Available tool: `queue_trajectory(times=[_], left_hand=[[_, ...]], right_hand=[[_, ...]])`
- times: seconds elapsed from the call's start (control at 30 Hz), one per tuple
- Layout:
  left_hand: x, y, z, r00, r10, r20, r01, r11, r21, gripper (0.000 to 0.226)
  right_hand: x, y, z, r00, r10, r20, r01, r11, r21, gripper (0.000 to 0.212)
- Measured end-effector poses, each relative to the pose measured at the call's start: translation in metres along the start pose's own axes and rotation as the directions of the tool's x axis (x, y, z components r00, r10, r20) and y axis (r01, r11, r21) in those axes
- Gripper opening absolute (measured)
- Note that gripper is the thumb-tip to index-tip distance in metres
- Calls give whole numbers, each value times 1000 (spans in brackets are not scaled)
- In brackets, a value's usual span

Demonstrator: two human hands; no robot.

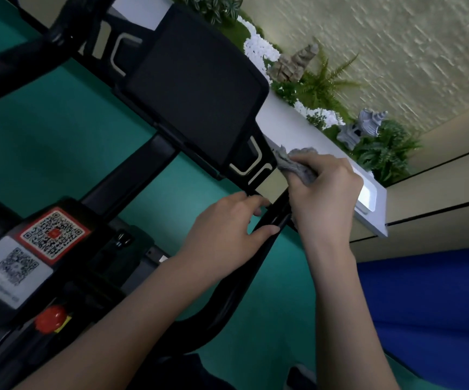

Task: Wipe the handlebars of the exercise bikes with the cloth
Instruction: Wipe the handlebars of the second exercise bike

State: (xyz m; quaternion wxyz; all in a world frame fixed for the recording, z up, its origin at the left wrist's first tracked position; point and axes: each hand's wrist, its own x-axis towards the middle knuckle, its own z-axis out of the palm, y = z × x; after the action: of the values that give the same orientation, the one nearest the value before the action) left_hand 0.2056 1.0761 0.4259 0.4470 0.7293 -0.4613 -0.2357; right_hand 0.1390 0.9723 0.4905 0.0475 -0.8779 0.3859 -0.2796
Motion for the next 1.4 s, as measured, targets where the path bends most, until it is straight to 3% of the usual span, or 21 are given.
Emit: queue_trajectory(times=[0.13, 0.23, 0.3, 0.37, 0.47, 0.63, 0.73, 0.93, 1.4], left_hand=[[3, 6, 11, 1000, -20, -21, 21, 1000, 11, 53], [1, 11, 20, 1000, -9, -4, 9, 1000, -23, 55], [4, 16, 25, 1000, 1, -12, -2, 999, -42, 56], [8, 20, 28, 1000, 7, -30, -9, 999, -45, 56], [12, 22, 30, 998, 19, -54, -21, 999, -30, 55], [16, 21, 31, 997, 2, -71, -3, 1000, -16, 51], [16, 21, 33, 996, -3, -86, 1, 1000, -18, 48], [19, 24, 33, 993, -14, -116, 8, 999, -46, 44], [14, 24, 35, 990, 17, -140, -15, 1000, 21, 48]], right_hand=[[16, 4, -3, 999, 6, -43, -3, 997, 72, 15], [35, 15, -11, 986, 164, 12, -162, 956, 246, 5], [47, 26, -20, 954, 256, 156, -298, 866, 403, 9], [55, 40, -27, 897, 276, 345, -432, 709, 557, 7], [61, 58, -30, 812, 229, 536, -562, 552, 616, 7], [45, 85, -22, 784, 231, 577, -617, 401, 677, 14], [25, 97, -12, 767, 256, 588, -640, 250, 727, 8], [20, 89, 15, 735, 179, 654, -662, -20, 750, 15], [-33, 95, 35, 781, 206, 590, -607, 26, 794, 11]])
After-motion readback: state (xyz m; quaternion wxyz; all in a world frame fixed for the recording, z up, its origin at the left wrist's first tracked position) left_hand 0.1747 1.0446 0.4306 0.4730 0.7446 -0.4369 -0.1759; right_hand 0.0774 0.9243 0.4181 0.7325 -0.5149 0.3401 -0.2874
